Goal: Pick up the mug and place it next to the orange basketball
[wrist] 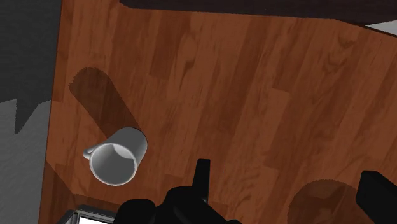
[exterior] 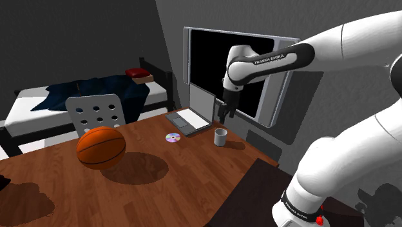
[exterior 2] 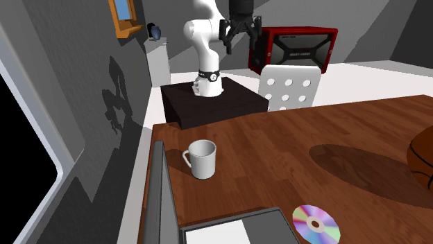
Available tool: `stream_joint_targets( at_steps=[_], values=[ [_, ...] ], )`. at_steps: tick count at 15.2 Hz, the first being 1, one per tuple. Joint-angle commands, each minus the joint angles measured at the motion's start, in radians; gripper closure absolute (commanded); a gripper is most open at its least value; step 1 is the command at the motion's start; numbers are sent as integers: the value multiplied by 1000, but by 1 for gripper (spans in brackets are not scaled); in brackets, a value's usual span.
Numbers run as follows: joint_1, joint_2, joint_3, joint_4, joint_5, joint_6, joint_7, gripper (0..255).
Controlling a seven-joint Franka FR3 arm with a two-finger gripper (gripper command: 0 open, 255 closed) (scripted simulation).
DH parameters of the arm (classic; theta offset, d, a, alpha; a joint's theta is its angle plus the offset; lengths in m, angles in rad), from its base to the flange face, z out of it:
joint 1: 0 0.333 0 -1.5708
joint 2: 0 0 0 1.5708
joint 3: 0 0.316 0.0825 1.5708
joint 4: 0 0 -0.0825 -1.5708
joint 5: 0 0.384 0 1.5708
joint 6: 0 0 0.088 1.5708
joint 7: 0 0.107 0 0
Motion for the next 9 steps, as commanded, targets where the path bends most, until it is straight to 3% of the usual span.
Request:
stream_joint_targets(
  at_steps=[1, 9],
  values=[
    [-8, 62, -4, -1, -9, 67, 2, 0],
    [-45, 339, -37, 54, -45, 292, -2, 0]
  ],
)
